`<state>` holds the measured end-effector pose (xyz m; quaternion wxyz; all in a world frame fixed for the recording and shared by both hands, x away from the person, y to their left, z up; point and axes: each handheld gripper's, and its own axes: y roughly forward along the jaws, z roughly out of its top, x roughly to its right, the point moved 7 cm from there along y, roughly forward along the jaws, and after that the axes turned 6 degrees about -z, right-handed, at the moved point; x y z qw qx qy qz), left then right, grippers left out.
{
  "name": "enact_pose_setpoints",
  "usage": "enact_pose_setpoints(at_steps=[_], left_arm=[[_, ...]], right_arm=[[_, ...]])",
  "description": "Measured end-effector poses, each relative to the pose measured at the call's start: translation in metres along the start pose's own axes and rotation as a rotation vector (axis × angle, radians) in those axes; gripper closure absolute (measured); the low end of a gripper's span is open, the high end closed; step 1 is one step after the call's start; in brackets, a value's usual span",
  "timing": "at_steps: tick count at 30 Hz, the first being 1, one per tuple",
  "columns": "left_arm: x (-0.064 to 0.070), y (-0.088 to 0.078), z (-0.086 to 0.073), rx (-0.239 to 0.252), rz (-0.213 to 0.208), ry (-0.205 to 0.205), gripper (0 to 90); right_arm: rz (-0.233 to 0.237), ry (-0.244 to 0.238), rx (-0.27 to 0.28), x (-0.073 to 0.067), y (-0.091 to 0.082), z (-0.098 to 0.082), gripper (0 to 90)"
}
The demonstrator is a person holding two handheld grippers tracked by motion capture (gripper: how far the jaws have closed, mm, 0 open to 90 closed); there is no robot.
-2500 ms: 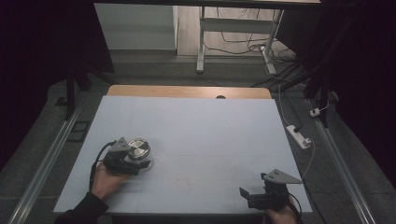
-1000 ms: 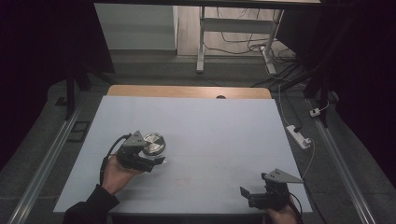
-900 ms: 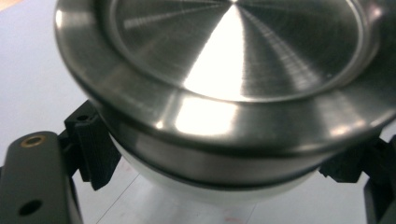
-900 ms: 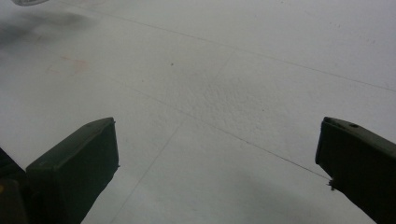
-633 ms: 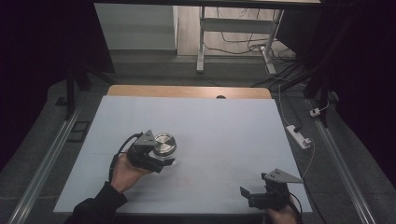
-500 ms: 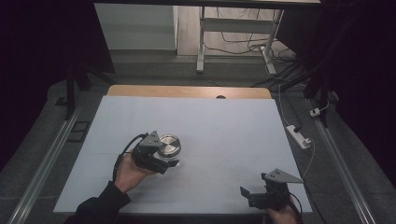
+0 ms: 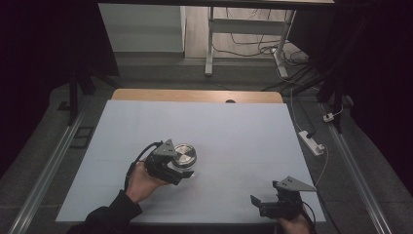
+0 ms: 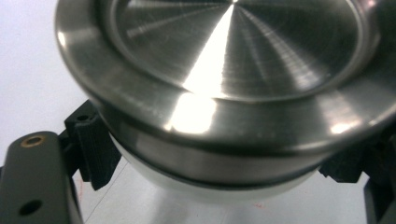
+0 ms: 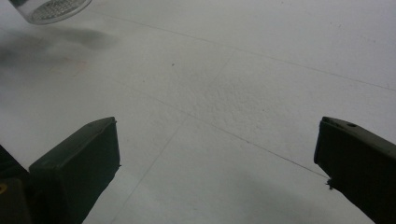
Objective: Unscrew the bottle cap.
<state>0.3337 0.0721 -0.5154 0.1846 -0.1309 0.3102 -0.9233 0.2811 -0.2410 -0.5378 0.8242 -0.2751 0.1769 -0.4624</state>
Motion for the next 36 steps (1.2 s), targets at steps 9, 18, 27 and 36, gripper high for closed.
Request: enact_pose_setpoints(at_steps=[9, 18, 27, 36], left_arm=[[0.002, 0.001, 0.0, 0.011, -0.013, -0.003, 15.9], [0.003, 0.001, -0.001, 0.016, -0.028, -0.003, 15.9], [0.005, 0.002, 0.0, 0.014, -0.033, 0.001, 15.9], [0.007, 0.002, 0.001, 0.024, -0.05, 0.001, 15.9]], right_arm=[[0.005, 0.008, 0.004, 0.0, -0.001, 0.001, 0.2], [0.046, 0.011, 0.041, -0.01, -0.002, 0.009, 0.0], [0.097, -0.031, 0.068, -0.025, -0.004, 0.022, 0.0], [0.172, -0.074, 0.089, -0.043, -0.003, 0.039, 0.0]])
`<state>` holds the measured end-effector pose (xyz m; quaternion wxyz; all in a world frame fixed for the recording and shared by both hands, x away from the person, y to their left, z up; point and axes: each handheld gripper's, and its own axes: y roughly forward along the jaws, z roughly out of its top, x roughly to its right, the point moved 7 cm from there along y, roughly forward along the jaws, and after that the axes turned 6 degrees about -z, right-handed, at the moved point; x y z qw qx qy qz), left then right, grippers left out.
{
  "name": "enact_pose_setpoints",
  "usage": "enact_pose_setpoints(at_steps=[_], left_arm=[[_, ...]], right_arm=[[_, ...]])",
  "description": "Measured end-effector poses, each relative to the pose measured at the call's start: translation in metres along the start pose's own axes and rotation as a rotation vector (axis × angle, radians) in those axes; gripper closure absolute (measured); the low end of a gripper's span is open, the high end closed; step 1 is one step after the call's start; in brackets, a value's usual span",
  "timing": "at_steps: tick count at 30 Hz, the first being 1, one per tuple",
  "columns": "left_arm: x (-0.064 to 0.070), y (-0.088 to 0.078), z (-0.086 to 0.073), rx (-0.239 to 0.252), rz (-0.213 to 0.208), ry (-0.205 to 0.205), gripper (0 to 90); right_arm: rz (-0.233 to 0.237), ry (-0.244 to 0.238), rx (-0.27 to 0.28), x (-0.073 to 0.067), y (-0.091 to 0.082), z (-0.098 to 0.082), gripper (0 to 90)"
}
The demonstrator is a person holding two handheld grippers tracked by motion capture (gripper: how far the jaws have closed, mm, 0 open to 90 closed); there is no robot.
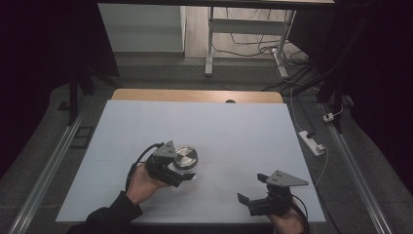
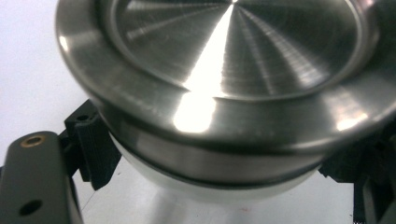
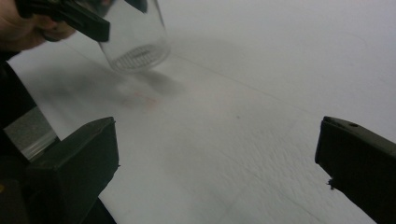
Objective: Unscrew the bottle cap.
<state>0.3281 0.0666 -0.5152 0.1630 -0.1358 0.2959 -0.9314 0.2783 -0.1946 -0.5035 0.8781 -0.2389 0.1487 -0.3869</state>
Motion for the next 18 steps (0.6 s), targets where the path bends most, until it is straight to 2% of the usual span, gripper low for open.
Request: enact_pose_setpoints(at_steps=[4, 9, 12, 18], left_arm=[[0.001, 0.001, 0.0, -0.002, -0.003, 0.003, 15.9], [0.001, 0.002, 0.0, -0.003, 0.001, 0.003, 15.9], [0.002, 0.002, 0.0, -0.004, 0.009, 0.008, 15.9], [0.004, 0.006, 0.0, -0.007, 0.008, 0.008, 15.9]], right_arm=[[0.037, -0.013, 0.014, -0.008, 0.004, 0.008, 0.0], [0.043, -0.035, 0.03, -0.014, 0.009, 0.019, 0.0], [0.053, -0.047, 0.043, -0.02, 0.014, 0.031, 0.0], [0.07, -0.074, 0.011, -0.029, 0.024, 0.041, 0.0]])
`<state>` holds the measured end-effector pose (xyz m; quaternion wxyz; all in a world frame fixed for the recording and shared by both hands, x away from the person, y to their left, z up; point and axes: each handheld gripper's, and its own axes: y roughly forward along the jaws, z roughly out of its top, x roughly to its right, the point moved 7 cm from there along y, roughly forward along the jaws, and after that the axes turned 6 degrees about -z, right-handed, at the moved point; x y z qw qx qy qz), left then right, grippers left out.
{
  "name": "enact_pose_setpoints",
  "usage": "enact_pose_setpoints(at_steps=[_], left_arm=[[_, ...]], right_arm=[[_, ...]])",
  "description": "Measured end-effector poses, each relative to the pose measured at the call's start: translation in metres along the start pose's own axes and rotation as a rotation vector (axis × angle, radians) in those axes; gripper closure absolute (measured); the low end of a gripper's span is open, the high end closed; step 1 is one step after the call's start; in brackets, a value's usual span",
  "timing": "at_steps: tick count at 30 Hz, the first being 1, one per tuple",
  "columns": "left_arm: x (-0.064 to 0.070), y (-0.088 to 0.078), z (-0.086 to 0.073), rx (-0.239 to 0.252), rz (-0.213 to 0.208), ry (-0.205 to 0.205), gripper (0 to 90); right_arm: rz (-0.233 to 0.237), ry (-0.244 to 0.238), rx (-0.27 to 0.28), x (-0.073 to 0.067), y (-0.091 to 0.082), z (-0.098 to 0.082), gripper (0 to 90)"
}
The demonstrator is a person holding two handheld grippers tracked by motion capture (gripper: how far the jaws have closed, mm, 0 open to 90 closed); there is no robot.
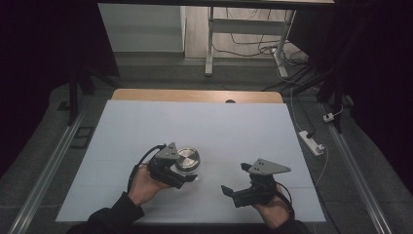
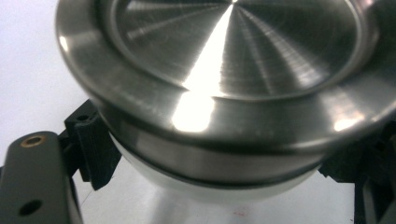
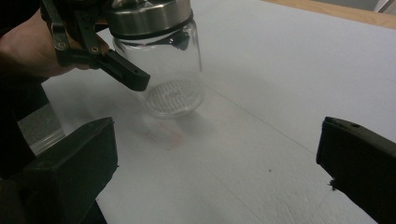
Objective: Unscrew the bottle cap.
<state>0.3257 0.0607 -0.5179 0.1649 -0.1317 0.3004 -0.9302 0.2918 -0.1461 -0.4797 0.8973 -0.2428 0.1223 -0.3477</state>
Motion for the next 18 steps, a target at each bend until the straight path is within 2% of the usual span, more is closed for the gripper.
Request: enact_pose_setpoints(at_steps=[8, 18], left_arm=[[0.002, 0.003, 0.002, 0.008, 0.003, -0.001, 15.9], [0.005, 0.006, 0.004, 0.006, 0.0, 0.004, 15.9]], right_arm=[[-0.015, -0.012, -0.027, -0.007, 0.012, 0.011, 0.0], [0.036, -0.048, -0.029, -0.021, 0.027, 0.034, 0.0]])
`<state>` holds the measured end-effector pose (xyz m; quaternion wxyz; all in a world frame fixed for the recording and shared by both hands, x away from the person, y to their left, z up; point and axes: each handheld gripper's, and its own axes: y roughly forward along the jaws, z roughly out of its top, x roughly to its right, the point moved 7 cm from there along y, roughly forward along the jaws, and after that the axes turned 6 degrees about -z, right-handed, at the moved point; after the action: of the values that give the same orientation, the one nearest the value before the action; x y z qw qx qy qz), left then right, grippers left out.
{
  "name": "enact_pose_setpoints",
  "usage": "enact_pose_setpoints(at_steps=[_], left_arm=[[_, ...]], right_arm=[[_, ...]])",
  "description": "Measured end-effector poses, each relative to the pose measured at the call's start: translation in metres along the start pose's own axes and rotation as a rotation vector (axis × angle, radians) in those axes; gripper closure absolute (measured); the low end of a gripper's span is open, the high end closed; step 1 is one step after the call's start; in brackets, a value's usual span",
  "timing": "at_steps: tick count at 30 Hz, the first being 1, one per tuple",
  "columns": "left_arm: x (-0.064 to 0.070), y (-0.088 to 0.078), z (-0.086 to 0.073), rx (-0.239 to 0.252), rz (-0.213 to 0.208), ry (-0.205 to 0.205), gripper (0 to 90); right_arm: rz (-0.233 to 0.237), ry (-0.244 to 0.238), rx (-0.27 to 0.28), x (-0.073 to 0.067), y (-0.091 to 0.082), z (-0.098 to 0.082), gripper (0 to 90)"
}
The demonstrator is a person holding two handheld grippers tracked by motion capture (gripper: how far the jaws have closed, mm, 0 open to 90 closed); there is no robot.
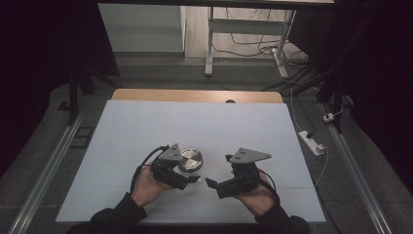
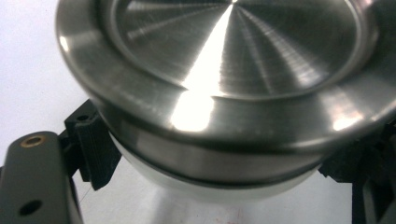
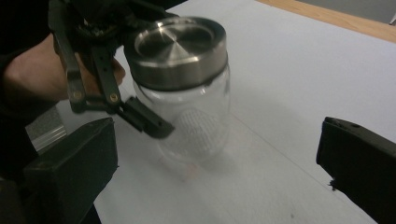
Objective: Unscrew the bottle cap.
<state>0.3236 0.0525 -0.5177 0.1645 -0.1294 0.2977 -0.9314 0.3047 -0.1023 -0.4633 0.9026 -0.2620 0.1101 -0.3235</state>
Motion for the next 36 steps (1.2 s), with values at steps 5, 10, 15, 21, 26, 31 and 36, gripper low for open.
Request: enact_pose_setpoints(at_steps=[5, 10, 15, 21, 26, 31, 36], left_arm=[[0.001, 0.001, 0.001, 0.005, -0.001, -0.003, 15.9], [0.004, 0.003, 0.002, 0.003, -0.004, 0.001, 15.9], [0.007, 0.005, 0.003, -0.006, -0.004, 0.009, 15.9], [0.011, 0.008, 0.005, -0.019, 0.004, 0.024, 15.9], [0.013, 0.008, 0.005, -0.025, 0.001, 0.034, 15.9], [0.014, 0.008, 0.006, -0.031, -0.012, 0.044, 15.9], [0.017, 0.006, 0.005, -0.043, -0.07, 0.065, 15.9]], right_arm=[[0.02, -0.014, 0.01, -0.006, 0.007, 0.009, 0.0], [0.021, -0.027, 0.002, -0.01, 0.019, 0.016, 0.0], [0.032, -0.031, 0.001, -0.016, 0.03, 0.021, 0.0], [0.034, -0.043, 0.01, -0.022, 0.043, 0.023, 1.4], [0.033, -0.061, 0.018, -0.023, 0.048, 0.023, 8.8], [0.066, -0.077, 0.028, -0.025, 0.047, 0.023, 18.3], [0.155, -0.095, 0.015, -0.024, 0.046, 0.023, 18.4]])
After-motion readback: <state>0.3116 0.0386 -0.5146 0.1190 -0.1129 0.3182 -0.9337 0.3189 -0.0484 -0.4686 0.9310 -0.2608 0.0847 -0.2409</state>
